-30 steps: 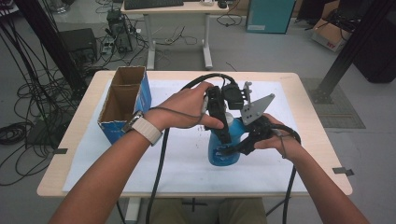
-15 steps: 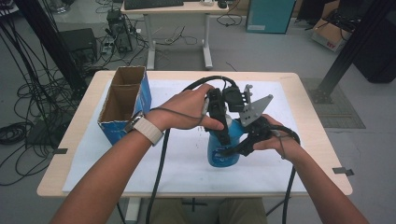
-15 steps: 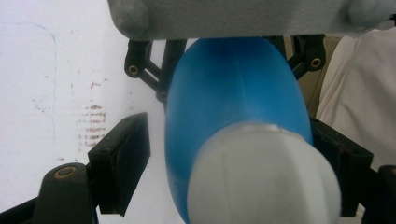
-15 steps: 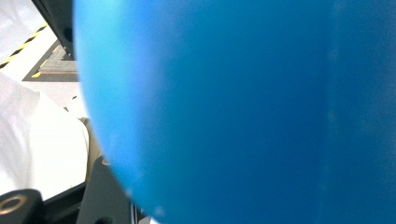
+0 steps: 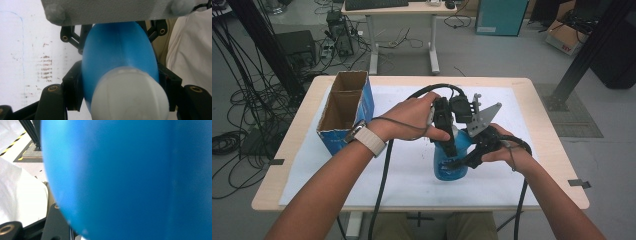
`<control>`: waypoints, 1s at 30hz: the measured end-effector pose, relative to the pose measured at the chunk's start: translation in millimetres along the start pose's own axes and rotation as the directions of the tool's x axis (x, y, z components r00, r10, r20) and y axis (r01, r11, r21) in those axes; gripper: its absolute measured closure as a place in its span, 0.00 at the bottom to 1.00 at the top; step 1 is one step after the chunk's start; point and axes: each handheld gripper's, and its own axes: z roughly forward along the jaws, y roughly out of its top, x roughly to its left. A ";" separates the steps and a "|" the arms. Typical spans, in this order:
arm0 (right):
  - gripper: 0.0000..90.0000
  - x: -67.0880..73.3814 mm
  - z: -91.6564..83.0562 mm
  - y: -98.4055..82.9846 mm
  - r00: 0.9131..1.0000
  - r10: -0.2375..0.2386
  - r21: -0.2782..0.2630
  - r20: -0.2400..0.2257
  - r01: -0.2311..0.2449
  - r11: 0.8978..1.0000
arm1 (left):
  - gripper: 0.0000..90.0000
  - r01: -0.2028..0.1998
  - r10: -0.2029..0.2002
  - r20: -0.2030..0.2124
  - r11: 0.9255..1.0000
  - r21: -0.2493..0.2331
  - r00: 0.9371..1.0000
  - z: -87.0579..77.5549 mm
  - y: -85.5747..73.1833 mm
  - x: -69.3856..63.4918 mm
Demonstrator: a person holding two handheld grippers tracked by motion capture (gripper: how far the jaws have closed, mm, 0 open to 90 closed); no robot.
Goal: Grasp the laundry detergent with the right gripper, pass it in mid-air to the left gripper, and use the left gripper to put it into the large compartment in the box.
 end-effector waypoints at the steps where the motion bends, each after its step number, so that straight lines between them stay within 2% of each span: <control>1: 0.47 0.0 0.1 0.0 1.000 -0.001 -0.001 0.002 0.001 1.000 | 0.41 0.000 0.000 -0.005 1.000 0.002 1.000 0.0 -0.1 0.2; 9: 0.47 0.3 1.3 -0.2 1.000 -0.002 0.005 0.000 0.002 1.000 | 0.41 0.007 -0.007 0.000 1.000 0.022 1.000 1.5 0.2 -1.6; 15: 0.47 0.4 2.3 -0.9 1.000 -0.001 0.008 -0.002 0.001 1.000 | 0.41 0.011 -0.011 -0.001 1.000 0.019 1.000 3.0 -0.2 -2.1; 16: 0.47 0.4 2.2 -0.9 1.000 0.000 0.008 -0.001 0.000 1.000 | 0.41 -0.001 0.001 -0.017 1.000 0.020 1.000 2.5 -0.4 -1.5; 19: 0.47 0.8 2.1 -0.8 1.000 0.000 0.007 -0.001 0.000 1.000 | 0.41 0.010 -0.010 0.004 1.000 0.020 1.000 2.4 -0.7 -2.1; 23: 0.47 1.2 2.8 -1.0 1.000 0.001 0.007 -0.002 -0.001 1.000 | 0.41 0.006 -0.006 -0.003 1.000 0.024 1.000 2.9 -1.0 -2.4; 24: 0.47 1.2 3.2 -1.1 1.000 0.000 0.006 -0.002 0.000 1.000 | 0.41 0.002 -0.001 -0.015 1.000 0.024 1.000 3.0 -1.1 -2.3; 25: 0.47 1.2 3.4 -1.1 1.000 0.001 0.007 -0.003 -0.001 1.000 | 0.41 0.014 -0.014 0.001 1.000 0.022 1.000 3.4 -1.6 -2.7; 30: 0.47 1.1 3.5 -0.5 1.000 0.004 0.011 -0.006 -0.004 1.000 | 0.41 0.015 -0.015 -0.002 1.000 0.016 1.000 3.2 -3.0 -2.6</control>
